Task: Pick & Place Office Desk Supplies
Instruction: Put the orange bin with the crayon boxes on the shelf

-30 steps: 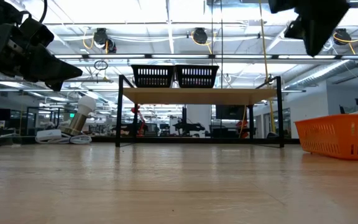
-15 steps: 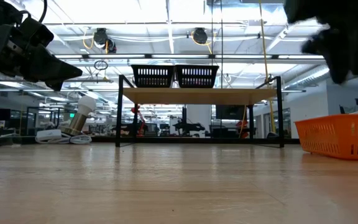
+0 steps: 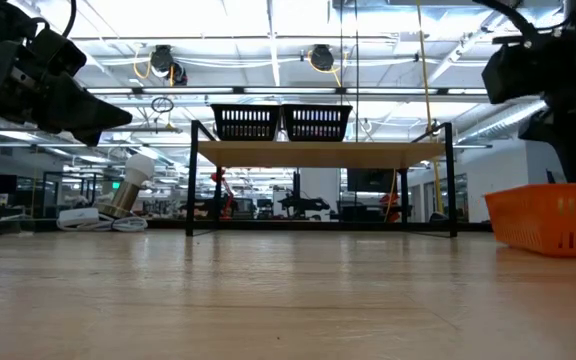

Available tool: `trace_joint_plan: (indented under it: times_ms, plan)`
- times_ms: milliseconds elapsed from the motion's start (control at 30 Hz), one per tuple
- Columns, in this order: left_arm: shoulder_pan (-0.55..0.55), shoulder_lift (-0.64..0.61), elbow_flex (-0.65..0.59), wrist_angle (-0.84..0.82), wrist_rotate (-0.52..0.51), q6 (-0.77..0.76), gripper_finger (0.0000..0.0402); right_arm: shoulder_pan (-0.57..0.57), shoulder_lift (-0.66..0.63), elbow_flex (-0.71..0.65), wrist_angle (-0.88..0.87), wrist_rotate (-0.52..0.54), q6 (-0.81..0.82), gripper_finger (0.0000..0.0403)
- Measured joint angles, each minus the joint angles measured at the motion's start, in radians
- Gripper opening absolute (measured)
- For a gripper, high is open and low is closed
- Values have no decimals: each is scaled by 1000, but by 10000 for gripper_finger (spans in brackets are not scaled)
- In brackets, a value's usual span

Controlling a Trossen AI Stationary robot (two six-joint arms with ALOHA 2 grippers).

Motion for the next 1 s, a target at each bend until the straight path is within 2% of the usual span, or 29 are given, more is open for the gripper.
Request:
trace_joint_plan:
  times_ms: [233, 367, 567, 700, 1000]
  plan:
    - [0, 0, 0, 5, 0, -1, 21, -2, -11, 0, -6, -3, 0, 135]
    - [0, 0, 0, 6, 0, -3, 21, 5, 8, 0, -5, -50, -9, 136]
    - [0, 0, 0, 7, 0, -17, 21, 18, 42, 0, -3, 21, -27, 126]
    - [0, 0, 0, 7, 0, -20, 21, 16, 44, 0, -7, 50, -14, 103]
    - [0, 0, 0, 9, 0, -15, 21, 16, 53, 0, -11, -25, -11, 18]
